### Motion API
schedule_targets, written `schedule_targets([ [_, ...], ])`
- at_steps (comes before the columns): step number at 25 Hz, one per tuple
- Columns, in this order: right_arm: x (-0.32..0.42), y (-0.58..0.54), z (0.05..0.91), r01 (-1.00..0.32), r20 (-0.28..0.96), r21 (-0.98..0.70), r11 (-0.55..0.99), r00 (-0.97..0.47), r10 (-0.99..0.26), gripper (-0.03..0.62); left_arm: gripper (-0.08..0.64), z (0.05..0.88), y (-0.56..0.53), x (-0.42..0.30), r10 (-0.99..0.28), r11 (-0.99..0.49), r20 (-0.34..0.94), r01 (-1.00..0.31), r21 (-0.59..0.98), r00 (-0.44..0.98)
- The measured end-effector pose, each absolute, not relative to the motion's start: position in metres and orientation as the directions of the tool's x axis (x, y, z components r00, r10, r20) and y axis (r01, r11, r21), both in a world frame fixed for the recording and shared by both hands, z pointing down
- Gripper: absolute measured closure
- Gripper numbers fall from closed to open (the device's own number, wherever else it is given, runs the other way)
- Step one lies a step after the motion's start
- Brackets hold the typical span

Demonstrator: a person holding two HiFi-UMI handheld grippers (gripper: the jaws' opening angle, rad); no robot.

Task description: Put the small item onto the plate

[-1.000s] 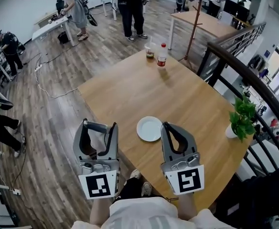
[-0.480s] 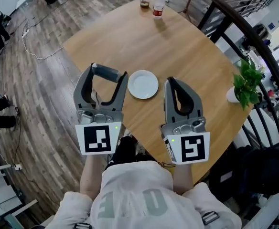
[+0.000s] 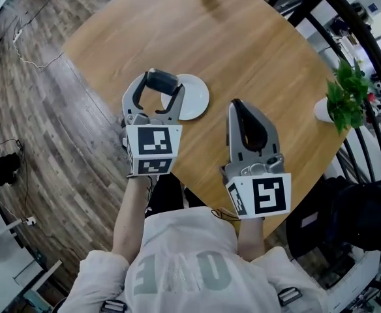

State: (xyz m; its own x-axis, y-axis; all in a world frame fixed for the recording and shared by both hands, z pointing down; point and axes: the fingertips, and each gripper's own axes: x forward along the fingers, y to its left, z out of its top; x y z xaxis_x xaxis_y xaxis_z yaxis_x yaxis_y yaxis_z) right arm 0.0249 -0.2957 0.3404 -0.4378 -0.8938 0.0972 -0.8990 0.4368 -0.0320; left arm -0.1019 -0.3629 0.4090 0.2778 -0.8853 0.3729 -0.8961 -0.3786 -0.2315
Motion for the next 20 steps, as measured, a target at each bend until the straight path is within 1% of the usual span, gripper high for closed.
schedule_targets([
  [6,0.043,-0.311,0.379,-0.914,0.190,-0.060,0.401,-0.405,-0.894,0.572,0.244,0.474,-0.380,-0.081,-0.776,-0.445,0.550,-0.886,-0.133,0.308],
  [11,0.049,-0.325,0.397,-0.919,0.225,-0.070,0.389,-0.394,-0.891,0.573,0.244,0.521,-0.387,-0.074,-0.670,-0.462,0.676,-0.885,-0.053,0.309],
  [20,0.044,-0.337,0.432,-0.910,0.298,-0.092,0.405,-0.413,-0.861,0.572,0.244,0.585,-0.385,-0.068,-0.481,-0.488,0.826,-0.872,0.028,0.295],
])
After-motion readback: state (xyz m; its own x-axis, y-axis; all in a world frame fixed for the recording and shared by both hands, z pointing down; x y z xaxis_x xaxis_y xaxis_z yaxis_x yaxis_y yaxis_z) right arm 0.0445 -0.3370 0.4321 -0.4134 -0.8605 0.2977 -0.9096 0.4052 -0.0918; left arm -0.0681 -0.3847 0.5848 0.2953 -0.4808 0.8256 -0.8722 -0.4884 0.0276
